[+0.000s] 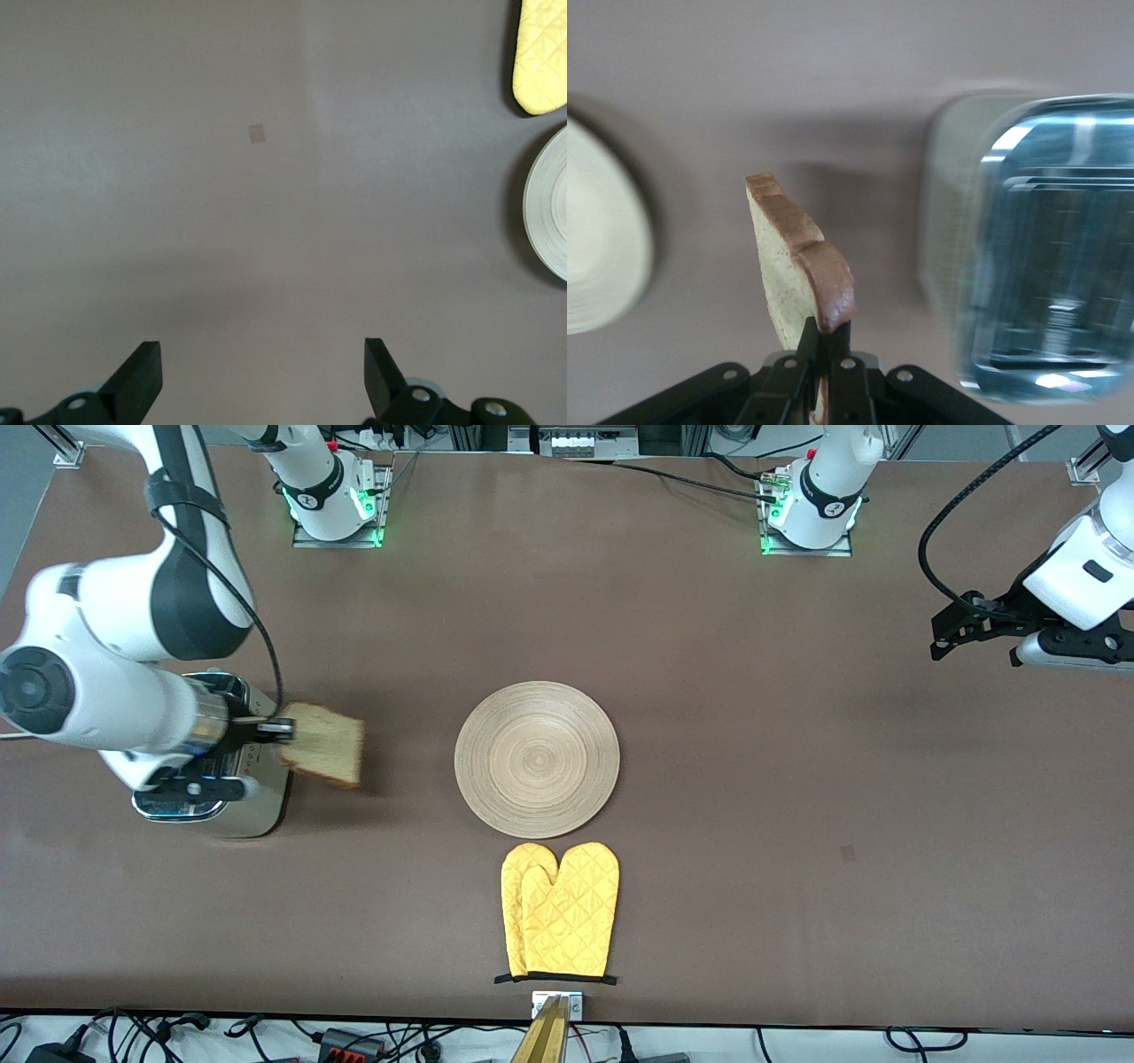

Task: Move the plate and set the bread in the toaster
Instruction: 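Lift the bread with the right gripper and carry it over the toaster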

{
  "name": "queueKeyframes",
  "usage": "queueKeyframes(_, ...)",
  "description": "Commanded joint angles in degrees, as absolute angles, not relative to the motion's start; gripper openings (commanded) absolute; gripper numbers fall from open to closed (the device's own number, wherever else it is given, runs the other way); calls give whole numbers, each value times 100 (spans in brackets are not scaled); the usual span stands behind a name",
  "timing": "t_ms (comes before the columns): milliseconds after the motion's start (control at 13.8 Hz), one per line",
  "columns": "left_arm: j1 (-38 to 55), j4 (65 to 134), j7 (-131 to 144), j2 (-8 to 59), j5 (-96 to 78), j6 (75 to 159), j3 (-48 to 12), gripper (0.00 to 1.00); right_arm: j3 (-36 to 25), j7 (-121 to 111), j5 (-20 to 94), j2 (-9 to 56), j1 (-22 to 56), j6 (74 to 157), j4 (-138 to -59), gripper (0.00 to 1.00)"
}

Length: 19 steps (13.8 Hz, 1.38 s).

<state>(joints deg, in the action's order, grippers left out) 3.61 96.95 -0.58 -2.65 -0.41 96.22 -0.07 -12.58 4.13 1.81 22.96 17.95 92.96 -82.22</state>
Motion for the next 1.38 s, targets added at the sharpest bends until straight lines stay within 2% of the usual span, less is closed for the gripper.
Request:
queueKeyframes(0,440,9853,-26,-387,0,9703,62,100,-1450,211,-856,2189,1890,8993,-8095,0)
queueKeyframes(436,431,9809,-26,-352,9,9694,26,100,-1459,141,-2161,2188,1855,8719,-7963,0)
queueKeyframes(1307,422,9791,-26,-316,9,9694,18,100,-1450,263,-2188,2434,1749,8745,-8174,0)
